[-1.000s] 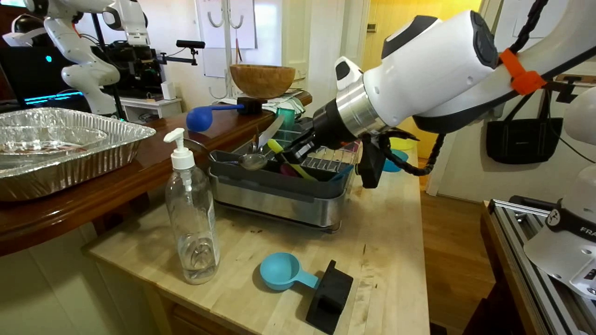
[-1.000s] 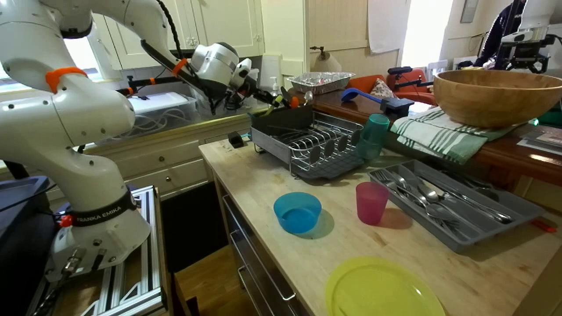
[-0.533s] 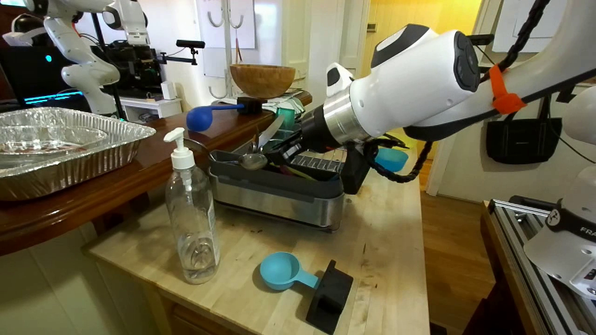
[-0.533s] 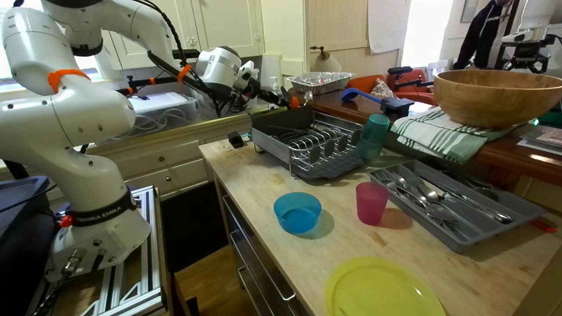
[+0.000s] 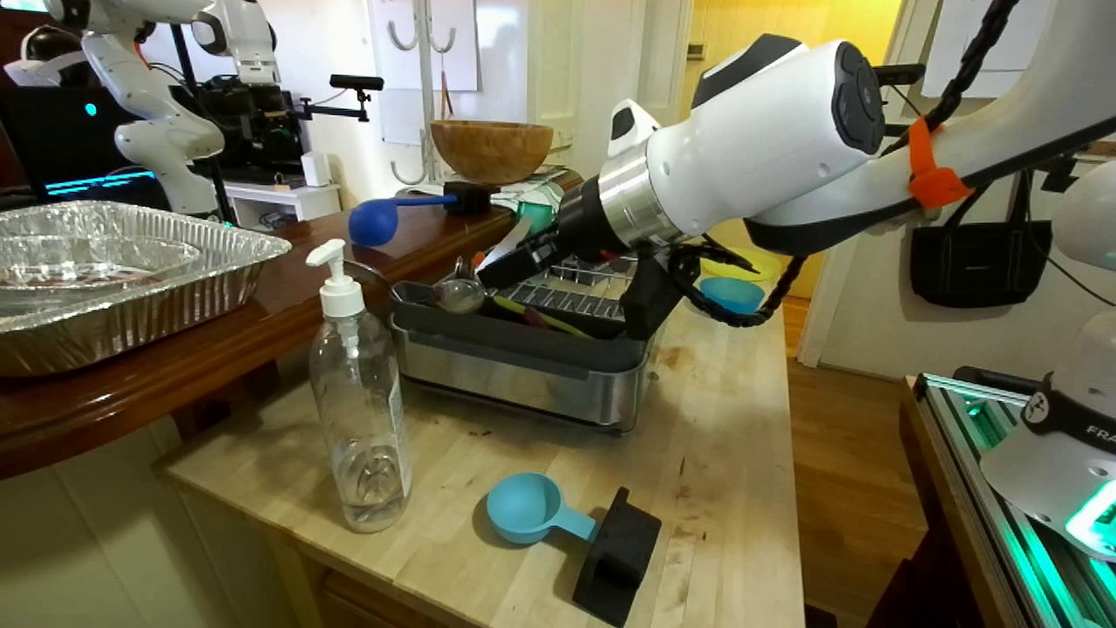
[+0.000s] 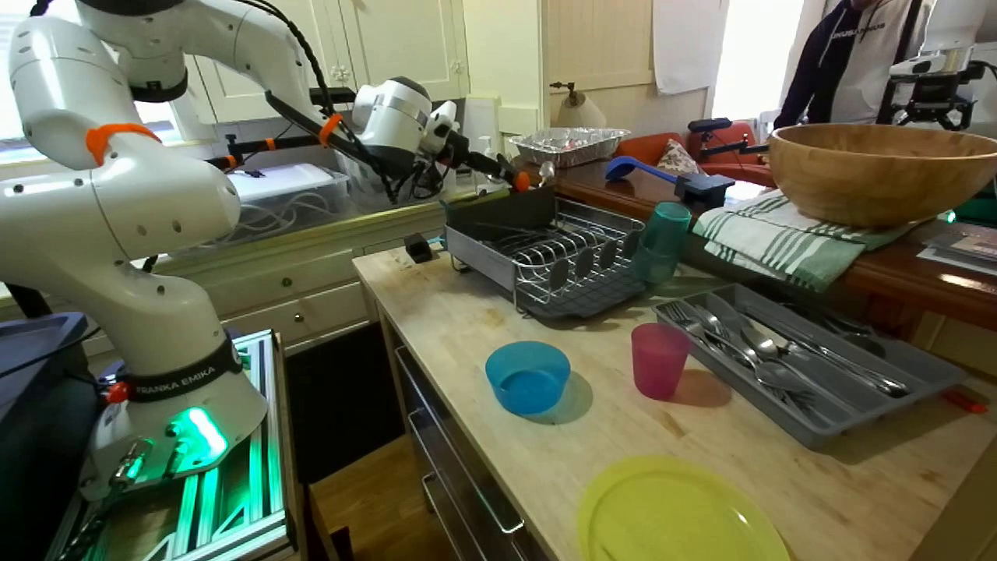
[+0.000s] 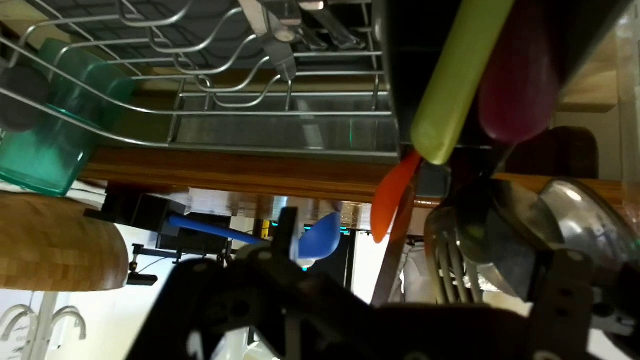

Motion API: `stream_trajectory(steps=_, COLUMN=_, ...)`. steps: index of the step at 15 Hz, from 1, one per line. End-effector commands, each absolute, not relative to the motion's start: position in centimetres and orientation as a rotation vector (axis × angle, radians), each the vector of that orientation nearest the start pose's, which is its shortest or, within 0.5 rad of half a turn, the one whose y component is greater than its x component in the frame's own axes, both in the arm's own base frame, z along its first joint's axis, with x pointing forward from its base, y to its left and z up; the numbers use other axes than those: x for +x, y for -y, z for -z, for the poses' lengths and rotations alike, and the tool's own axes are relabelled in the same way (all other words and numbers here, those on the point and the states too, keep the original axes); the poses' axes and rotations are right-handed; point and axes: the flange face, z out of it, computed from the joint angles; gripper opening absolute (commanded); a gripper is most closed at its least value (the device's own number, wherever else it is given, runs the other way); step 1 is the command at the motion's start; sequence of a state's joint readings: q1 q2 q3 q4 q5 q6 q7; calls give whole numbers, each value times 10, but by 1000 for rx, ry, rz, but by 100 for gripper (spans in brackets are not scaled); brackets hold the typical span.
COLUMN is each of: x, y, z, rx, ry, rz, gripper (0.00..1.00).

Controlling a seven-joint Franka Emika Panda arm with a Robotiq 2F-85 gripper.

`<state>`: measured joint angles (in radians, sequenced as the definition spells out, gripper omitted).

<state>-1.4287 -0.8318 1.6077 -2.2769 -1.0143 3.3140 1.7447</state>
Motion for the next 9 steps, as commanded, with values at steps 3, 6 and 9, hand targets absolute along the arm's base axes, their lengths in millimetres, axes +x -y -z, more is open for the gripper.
stream_trajectory(steps=3, x=509, y=-219, z=-362, rx=-2804, ry=-153, rz=1614, gripper=100)
stream_trajectory(steps=6, x=509, y=-212, z=-377, rx=-2761, ry=-178, rz=1582, gripper=100)
stream_trajectory(steps=9, x=508, y=-203, z=-392, rx=-2721, ry=-219, rz=1545, gripper=100)
